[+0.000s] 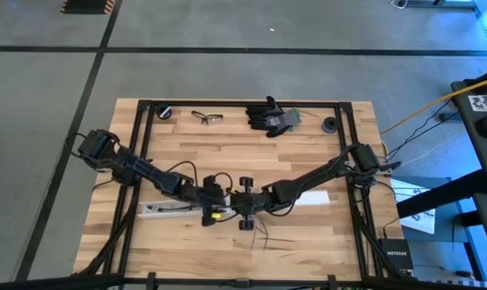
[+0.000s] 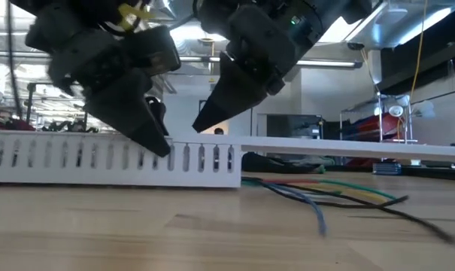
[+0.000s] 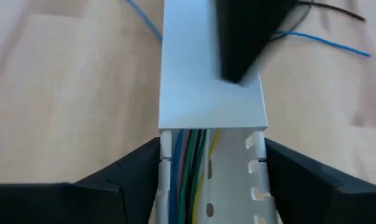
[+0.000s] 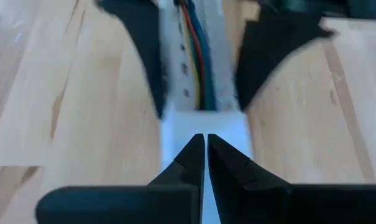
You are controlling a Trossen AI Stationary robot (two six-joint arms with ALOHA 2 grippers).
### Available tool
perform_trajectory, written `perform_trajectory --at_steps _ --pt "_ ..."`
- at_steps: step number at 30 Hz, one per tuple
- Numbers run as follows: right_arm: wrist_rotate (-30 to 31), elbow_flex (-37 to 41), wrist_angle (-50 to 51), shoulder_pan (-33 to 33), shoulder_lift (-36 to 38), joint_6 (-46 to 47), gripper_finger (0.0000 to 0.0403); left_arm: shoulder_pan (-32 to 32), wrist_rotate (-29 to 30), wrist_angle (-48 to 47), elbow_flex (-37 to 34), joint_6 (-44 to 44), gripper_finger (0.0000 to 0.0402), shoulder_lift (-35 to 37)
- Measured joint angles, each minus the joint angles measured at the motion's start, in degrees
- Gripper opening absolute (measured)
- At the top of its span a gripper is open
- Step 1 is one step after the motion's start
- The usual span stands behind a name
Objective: Ziptie cables
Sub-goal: Close the cable duct
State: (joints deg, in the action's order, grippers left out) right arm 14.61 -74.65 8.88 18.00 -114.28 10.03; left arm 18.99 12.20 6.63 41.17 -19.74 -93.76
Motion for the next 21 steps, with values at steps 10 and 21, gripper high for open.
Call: perform_trajectory --at_steps 10,21 --pt "2.8 0.3 1.0 0.0 0.0 -0.7 0.0005 -2.2 -1.1 -2.4 0.7 3.8 0.0295 0.4" --pt "2.8 0.3 1.4 0.0 0.0 -0.9 0.0005 1.3 1.3 -14.3 2.4 -2.7 0.0296 5.5"
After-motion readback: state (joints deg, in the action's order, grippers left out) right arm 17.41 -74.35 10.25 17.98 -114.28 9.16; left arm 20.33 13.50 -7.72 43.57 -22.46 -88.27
